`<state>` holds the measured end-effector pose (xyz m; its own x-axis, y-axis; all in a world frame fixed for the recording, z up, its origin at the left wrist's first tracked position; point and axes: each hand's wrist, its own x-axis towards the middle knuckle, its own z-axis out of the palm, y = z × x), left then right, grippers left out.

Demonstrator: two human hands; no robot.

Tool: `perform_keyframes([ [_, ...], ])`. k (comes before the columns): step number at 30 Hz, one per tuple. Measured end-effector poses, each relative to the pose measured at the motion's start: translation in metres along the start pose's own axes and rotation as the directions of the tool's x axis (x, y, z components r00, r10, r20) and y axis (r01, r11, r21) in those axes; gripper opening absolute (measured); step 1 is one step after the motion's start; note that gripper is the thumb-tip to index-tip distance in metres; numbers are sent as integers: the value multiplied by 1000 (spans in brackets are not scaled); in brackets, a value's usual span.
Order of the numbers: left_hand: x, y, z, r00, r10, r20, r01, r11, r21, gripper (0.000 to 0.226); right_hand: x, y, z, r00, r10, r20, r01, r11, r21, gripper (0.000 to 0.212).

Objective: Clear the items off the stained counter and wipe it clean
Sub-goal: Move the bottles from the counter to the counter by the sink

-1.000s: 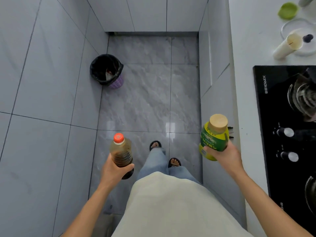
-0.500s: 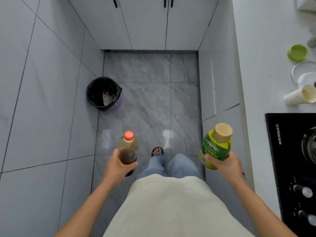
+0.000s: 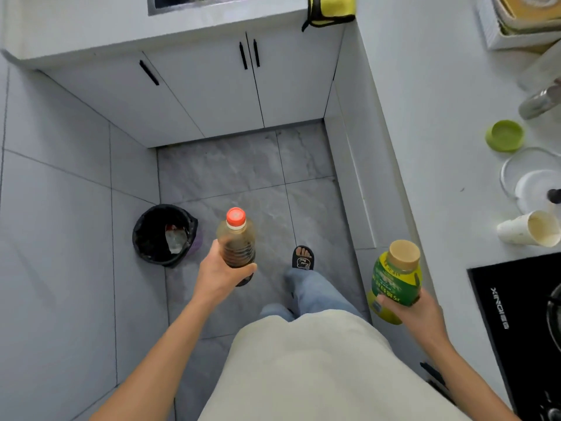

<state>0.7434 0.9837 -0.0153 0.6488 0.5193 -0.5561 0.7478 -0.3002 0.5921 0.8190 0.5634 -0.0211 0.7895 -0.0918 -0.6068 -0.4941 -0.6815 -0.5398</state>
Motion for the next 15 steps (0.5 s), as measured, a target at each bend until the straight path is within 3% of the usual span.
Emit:
perform_keyframes([
  [6,52,30,-23,998,-66,-6,66,996,54,70,82,-106,-8,999,-45,4,45,999,30,34],
  [15,130,53,-63,985,-174,-6,174,981,86,74,182,-254,2,990,-135,-44,139,984,111,45],
])
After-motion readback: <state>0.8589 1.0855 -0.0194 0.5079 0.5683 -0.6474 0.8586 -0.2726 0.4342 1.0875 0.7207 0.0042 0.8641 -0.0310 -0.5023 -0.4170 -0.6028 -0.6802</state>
